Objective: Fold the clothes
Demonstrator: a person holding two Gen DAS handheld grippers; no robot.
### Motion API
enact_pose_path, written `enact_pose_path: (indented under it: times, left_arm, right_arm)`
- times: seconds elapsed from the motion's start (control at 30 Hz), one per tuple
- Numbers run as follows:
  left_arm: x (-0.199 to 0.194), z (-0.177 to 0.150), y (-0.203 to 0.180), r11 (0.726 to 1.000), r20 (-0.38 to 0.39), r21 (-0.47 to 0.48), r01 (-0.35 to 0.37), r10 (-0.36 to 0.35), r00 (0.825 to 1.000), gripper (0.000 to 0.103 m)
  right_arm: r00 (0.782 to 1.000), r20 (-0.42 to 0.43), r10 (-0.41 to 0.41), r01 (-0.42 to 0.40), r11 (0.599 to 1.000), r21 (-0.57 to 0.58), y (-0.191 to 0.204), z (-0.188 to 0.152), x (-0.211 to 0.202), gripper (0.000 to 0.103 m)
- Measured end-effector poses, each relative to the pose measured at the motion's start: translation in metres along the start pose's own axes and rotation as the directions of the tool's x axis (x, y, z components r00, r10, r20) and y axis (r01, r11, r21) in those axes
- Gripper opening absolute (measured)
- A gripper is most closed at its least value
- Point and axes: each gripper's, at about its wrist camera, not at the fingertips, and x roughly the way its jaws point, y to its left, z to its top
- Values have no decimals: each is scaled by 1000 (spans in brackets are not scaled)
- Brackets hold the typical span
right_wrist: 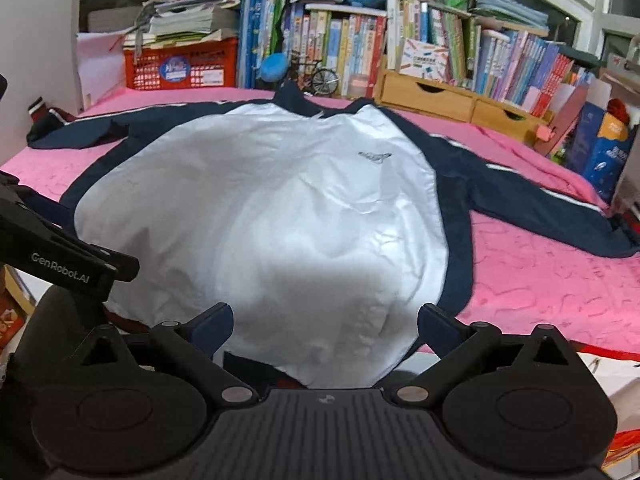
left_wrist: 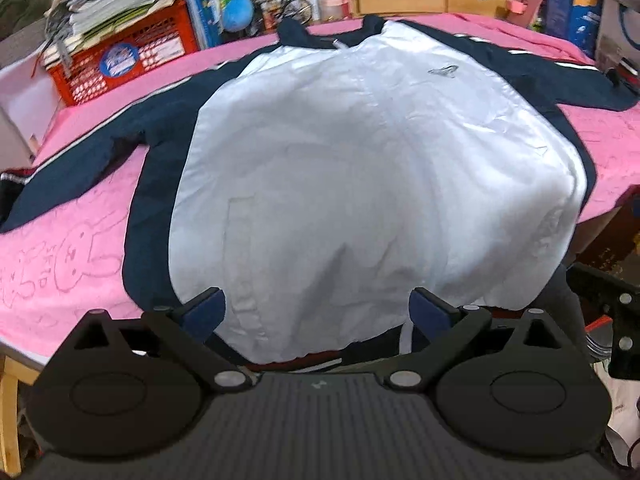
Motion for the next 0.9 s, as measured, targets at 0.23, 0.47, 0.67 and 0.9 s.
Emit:
enact_pose_path:
  times: [0.23, 0.47, 0.67, 0.9]
  left_arm:
    - [-6, -2, -6, 1000, -10, 22, 1, -1, 1000, 102]
    - [-6, -11, -4, 1000, -52, -6, 6, -6, 999, 102]
    - [-11, -15, -6, 1000, -44, -4, 13, -13, 999, 102]
    - [-14, -16, -6, 1000, -36, -11, 14, -15, 999, 102]
  right_arm:
    - [999, -1, -41, 41, 999, 26, -9, 0, -8, 102]
    - [999, -28, -24, 24, 1000, 17, 1, -7, -8, 102]
    - [1000, -21, -17, 17, 1000, -5, 5, -6, -10, 102]
    - [1000, -7, -13, 13, 1000, -24, 6, -4, -11, 102]
